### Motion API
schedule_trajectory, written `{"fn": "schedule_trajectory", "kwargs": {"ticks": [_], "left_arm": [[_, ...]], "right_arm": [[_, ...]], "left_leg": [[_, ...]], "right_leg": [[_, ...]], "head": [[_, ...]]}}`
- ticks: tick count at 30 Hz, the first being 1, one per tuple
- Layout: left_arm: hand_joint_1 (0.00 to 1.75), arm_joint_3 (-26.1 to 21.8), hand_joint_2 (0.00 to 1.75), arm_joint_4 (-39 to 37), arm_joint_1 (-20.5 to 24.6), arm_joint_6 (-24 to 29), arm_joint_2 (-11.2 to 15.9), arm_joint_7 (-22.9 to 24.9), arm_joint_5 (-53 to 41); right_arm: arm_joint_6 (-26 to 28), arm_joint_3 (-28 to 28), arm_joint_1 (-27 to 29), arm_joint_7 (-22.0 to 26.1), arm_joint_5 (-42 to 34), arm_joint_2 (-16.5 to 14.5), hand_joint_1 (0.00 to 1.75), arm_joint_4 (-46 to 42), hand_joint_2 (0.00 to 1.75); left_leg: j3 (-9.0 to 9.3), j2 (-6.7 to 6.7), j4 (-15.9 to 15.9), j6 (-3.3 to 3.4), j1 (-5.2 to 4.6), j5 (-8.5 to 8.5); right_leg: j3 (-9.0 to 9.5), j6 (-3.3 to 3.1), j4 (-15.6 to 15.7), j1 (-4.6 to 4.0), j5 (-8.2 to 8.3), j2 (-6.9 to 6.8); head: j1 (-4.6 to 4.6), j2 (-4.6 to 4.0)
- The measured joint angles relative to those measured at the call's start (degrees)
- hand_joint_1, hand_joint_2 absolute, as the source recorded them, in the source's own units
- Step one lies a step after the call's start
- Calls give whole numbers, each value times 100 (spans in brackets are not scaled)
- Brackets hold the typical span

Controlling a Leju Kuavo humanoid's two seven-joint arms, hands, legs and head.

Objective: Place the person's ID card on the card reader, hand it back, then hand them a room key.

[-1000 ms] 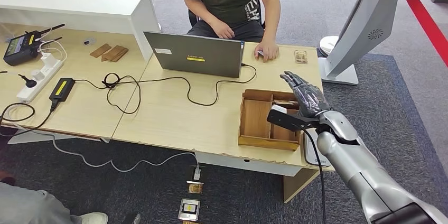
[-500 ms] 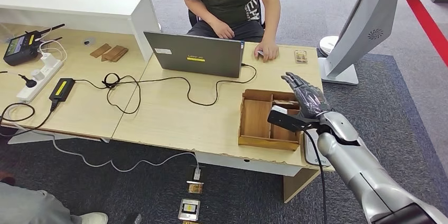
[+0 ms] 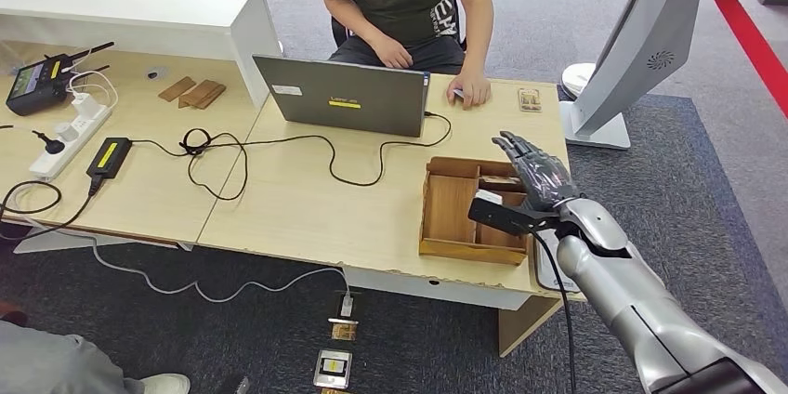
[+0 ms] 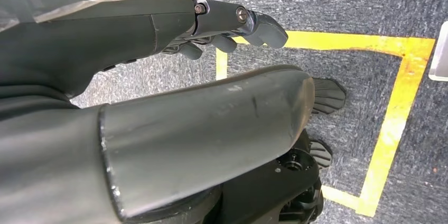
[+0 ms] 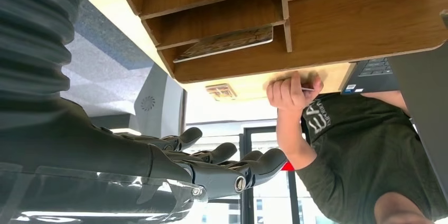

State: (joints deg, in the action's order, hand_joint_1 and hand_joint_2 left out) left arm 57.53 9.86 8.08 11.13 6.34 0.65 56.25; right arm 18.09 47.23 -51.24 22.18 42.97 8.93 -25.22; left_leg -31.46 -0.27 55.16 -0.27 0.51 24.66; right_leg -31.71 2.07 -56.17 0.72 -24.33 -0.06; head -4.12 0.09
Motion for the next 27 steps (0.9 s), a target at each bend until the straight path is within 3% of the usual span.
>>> {"fn": "schedule_trajectory", "kwargs": {"ticks": [10,11,12,14,15,16,18,20,27], "left_arm": [[0,7,0,0,2,-21,0,-38,13],[0,9,0,0,2,-27,0,-44,13],[0,10,0,0,2,-36,0,-54,12],[0,10,0,0,1,-58,1,-79,11],[0,10,0,0,1,-67,1,-93,11],[0,10,0,0,1,-75,2,-104,11],[0,11,0,0,2,-96,2,-123,13],[0,13,0,0,2,-115,2,-138,14],[0,30,0,0,2,-131,2,-150,21]], "right_arm": [[0,0,-6,0,24,-15,5,41,175],[-3,0,-6,-1,24,-14,41,50,175],[-13,0,-6,-5,27,-14,51,61,175],[-51,0,-5,-27,42,-13,63,75,175],[-72,0,-4,-39,56,-12,41,79,175],[-86,1,-4,-47,70,-11,47,80,175],[-84,2,-3,-61,107,-8,117,82,175],[-70,2,-2,-85,157,-3,175,82,175],[-51,8,8,-103,282,36,175,81,175]], "left_leg": [[0,0,0,0,0,0],[0,0,0,0,0,0],[0,0,0,0,0,0],[0,0,0,0,0,0],[0,0,0,0,0,0],[0,0,0,0,0,0],[1,0,0,0,0,0],[1,0,0,0,0,0],[1,0,0,0,0,0]], "right_leg": [[0,0,0,0,0,0],[0,0,0,0,0,0],[0,0,0,0,0,0],[0,0,0,0,0,0],[0,0,0,0,0,0],[0,0,0,0,0,0],[0,0,0,0,0,0],[-1,0,0,0,0,0],[0,0,0,0,0,0]], "head": [[-1,-1],[-1,-1],[-1,-1],[0,-1],[0,-1],[0,0],[0,0],[0,-1],[0,-1]]}}
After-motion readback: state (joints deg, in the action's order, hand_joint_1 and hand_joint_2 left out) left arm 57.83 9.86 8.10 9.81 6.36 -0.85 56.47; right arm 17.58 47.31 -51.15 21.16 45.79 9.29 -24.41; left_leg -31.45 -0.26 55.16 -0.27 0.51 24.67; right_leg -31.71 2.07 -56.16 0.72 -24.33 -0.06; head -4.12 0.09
